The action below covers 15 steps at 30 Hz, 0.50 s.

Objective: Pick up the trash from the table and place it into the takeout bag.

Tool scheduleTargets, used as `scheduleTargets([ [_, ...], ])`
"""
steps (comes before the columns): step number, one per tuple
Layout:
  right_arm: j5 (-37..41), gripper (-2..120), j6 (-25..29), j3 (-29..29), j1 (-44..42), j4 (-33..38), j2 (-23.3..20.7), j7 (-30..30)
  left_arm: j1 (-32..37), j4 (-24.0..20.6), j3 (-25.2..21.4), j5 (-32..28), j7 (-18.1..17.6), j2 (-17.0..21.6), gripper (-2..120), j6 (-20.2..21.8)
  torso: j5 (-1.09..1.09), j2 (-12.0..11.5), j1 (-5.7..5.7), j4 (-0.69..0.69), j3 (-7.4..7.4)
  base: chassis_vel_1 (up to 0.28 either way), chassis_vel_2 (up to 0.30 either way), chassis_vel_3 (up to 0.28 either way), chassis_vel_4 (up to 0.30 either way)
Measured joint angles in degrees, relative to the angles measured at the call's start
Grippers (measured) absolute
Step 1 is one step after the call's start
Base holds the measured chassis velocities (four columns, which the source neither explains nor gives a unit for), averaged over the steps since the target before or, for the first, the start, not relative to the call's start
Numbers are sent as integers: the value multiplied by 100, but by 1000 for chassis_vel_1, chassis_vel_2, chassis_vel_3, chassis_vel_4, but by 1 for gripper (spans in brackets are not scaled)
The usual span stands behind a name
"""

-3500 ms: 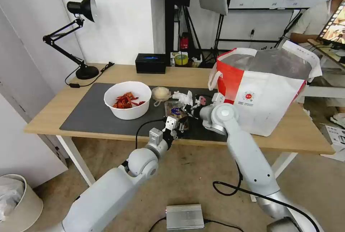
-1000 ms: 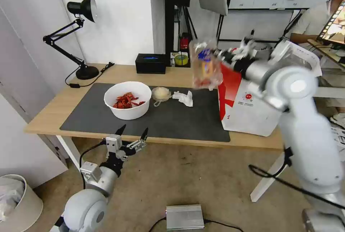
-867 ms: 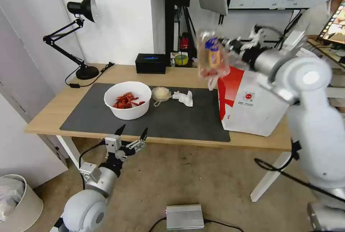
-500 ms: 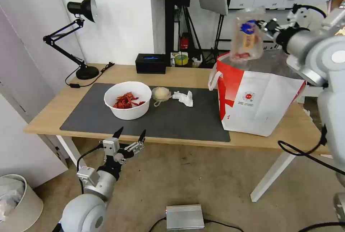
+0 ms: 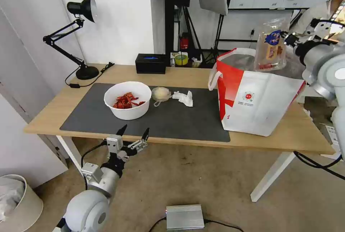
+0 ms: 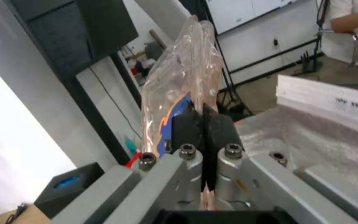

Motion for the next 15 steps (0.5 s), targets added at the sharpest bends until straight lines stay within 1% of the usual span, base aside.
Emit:
scheduleTargets([
  [12,37,0,21,106,-266,65,-8,-51,-57,-1,47,-2,-14,-50,100,-1,0,0,0,0,0,0,0,0,0],
  [15,-8,0,148,119,-321,49,1,-55,-56,-25,47,-2,-15,-35,100,-1,0,0,0,0,0,0,0,0,0],
])
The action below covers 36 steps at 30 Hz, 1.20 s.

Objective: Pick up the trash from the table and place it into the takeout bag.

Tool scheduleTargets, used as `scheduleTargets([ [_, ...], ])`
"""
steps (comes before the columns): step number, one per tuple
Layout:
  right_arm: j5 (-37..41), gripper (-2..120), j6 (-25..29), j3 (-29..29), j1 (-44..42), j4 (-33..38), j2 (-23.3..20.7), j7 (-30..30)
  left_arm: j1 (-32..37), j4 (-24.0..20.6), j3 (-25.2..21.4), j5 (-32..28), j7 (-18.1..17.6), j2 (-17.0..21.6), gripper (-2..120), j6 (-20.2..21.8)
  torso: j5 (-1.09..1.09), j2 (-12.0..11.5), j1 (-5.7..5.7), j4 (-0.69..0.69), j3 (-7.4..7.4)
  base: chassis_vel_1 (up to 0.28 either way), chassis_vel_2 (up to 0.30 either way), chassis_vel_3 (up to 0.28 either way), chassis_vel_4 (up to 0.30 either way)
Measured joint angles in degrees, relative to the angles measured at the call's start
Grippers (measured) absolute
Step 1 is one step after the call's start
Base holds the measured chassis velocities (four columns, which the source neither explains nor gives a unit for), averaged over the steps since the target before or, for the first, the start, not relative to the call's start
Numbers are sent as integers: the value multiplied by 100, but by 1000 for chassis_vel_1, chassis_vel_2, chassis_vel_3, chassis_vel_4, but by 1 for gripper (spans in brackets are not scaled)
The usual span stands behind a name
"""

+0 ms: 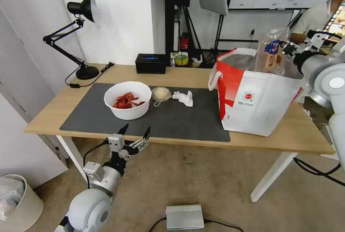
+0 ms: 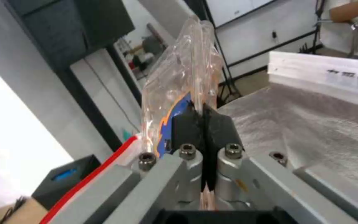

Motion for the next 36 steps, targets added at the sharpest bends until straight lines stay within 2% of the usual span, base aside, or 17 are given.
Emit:
scheduleTargets([
  [15,184,1,61,194,-302,93,-56,-88,59,-101,-31,-1,-5,41,100,-1,1,0,0,0,0,0,0,0,0],
  [16,257,7,60,216,-305,124,-77,-100,60,-106,-31,-1,-6,41,100,-2,0,0,0,0,0,0,0,0,0],
  [17,257,7,60,216,-305,124,-77,-100,60,-106,-31,-1,-6,41,100,-2,0,0,0,0,0,0,0,0,0],
  [19,381,18,53,249,-306,183,-123,-110,66,-114,-31,1,-7,43,100,-2,0,0,0,0,0,0,0,0,0],
  [21,402,21,46,255,-306,198,-136,-110,66,-114,-31,1,-7,43,100,-2,0,0,0,0,0,0,0,0,0],
  [24,454,36,-2,285,-343,256,-162,-111,76,-118,-37,3,-9,41,100,-2,0,0,0,0,0,0,0,0,0],
  [26,457,39,-8,291,-354,264,-162,-112,78,-119,-38,4,-10,39,100,-2,0,0,0,0,0,0,0,0,0],
  [28,475,51,-21,309,-400,288,-162,-129,86,-122,-45,8,-10,35,100,-2,0,0,0,0,0,0,0,0,0],
  [30,487,54,-24,314,-410,297,-161,-136,87,-127,-51,8,-11,35,100,-2,0,-1,0,0,0,0,0,0,0],
  [31,514,61,-25,323,-435,335,-159,-170,87,-140,-63,8,-11,35,100,-2,0,-1,0,0,0,0,0,0,0],
  [33,554,68,-23,333,-458,398,-156,-204,90,-146,-77,8,-11,36,100,-2,0,-1,0,0,0,0,0,0,0],
  [34,554,68,-23,333,-458,398,-156,-204,90,-146,-77,8,-11,36,100,-2,0,-1,0,0,0,0,0,0,0],
  [36,692,81,57,367,-524,582,-151,-352,100,-148,-98,8,-11,29,100,-5,0,-1,0,0,0,0,0,0,0],
])
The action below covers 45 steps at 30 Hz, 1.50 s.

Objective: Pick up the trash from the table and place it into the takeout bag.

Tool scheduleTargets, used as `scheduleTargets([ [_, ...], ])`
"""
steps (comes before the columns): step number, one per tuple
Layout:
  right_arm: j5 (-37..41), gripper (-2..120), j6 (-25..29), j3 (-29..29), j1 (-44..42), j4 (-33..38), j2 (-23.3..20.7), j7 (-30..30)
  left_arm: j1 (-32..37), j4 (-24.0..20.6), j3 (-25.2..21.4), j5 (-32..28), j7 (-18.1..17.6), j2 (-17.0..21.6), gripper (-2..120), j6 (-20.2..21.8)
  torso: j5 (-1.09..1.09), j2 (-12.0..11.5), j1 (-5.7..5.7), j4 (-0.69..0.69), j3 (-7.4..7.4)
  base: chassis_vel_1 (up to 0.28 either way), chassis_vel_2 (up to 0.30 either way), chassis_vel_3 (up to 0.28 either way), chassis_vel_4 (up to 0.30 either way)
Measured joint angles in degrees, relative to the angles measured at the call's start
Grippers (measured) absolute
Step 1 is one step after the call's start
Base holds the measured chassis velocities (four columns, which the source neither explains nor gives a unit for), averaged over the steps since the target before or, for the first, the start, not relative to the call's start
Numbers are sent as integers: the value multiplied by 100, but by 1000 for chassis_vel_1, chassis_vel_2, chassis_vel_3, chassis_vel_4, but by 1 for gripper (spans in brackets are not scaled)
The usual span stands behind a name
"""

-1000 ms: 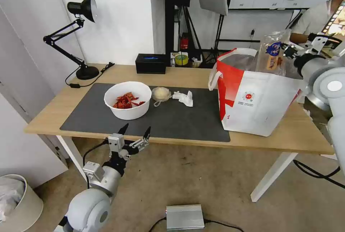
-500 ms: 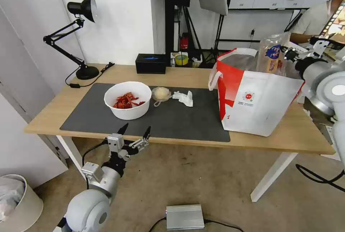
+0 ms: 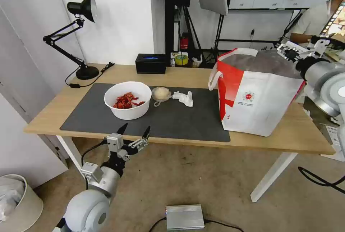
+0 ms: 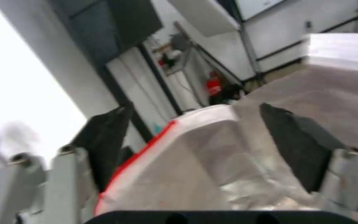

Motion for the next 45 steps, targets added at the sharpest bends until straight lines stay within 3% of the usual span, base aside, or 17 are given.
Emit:
scheduleTargets([
  [6,120,99,31,17,-330,564,-133,-267,37,6,-50,4,14,-50,100,-61,-1,0,0,1,0,0,0,0,0],
  [15,-185,100,-131,176,-1665,1733,-377,-930,-24,72,-23,56,92,-54,100,-139,-3,1,0,-1,-1,0,0,0,0],
  [18,-712,100,-149,83,-2243,2134,-371,-1201,-10,158,-57,236,220,-84,100,-270,-2,1,-1,-1,-1,0,0,0,0],
  [23,-1301,100,-139,-102,-2608,2229,-336,-1420,53,205,-151,350,288,-97,100,-366,-1,1,-1,1,-1,0,0,0,0],
  [26,-2082,100,339,-262,-3108,2169,-287,-1695,70,353,-219,455,297,-97,100,-564,0,0,-1,-1,0,0,0,0,0],
  [32,-2784,100,902,-321,-3501,2058,-234,-1923,113,450,-274,554,295,-87,100,-619,0,1,0,0,0,0,0,0,0],
  [35,-3541,100,1661,-334,-3920,1912,-146,-2184,132,548,-301,600,292,-82,100,-681,-1,0,0,0,0,0,0,0,0],
  [36,-3541,100,1661,-334,-3920,1912,-146,-2184,132,548,-301,600,292,-82,100,-681,-1,0,0,0,0,0,0,0,0],
  [38,-4236,100,2686,-350,-4330,1679,10,-2487,122,629,-302,647,210,-94,100,-718,0,1,0,-1,0,0,0,0,0],
  [39,-4236,100,2686,-350,-4330,1679,10,-2487,122,629,-302,647,210,-94,100,-718,0,1,0,-1,0,0,0,0,0],
  [41,-4661,100,3397,-404,-4627,1461,179,-2629,124,647,-260,671,43,-96,100,-712,0,1,-1,0,0,0,0,0,0],
  [45,-4983,100,3913,-470,-4870,1243,356,-2665,186,668,-300,652,34,-90,100,-632,0,0,0,0,0,0,0,0,0],
])
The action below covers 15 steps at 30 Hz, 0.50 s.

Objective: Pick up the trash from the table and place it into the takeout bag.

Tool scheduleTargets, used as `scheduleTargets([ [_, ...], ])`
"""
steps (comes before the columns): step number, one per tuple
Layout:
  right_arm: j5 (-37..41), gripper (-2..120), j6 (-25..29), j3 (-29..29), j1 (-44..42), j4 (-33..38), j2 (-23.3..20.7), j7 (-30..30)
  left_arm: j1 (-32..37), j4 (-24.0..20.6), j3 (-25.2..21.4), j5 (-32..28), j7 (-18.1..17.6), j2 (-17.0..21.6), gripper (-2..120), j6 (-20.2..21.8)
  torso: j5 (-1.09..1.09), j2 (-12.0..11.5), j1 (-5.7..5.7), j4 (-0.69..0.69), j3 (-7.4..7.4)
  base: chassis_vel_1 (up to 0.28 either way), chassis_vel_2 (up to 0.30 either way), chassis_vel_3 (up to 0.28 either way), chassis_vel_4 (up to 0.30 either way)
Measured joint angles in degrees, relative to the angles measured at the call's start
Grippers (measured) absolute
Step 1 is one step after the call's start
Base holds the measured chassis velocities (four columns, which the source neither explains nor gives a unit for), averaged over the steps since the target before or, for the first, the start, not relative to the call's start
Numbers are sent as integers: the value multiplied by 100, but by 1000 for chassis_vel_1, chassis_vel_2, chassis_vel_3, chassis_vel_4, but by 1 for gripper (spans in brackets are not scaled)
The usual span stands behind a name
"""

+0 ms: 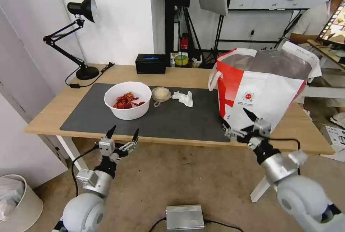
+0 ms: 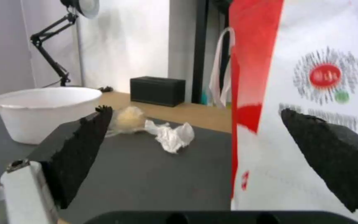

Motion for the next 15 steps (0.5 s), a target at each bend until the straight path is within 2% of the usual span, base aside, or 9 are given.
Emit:
scheduleTargets([
  [7,-269,100,338,-73,-434,-184,262,-23,174,86,-119,168,34,-40,100,98,0,0,0,0,0,0,0,0,0],
  [15,-264,100,347,-118,-566,-247,294,-11,296,183,-200,387,51,-66,100,151,-1,0,0,0,0,0,0,0,0],
])
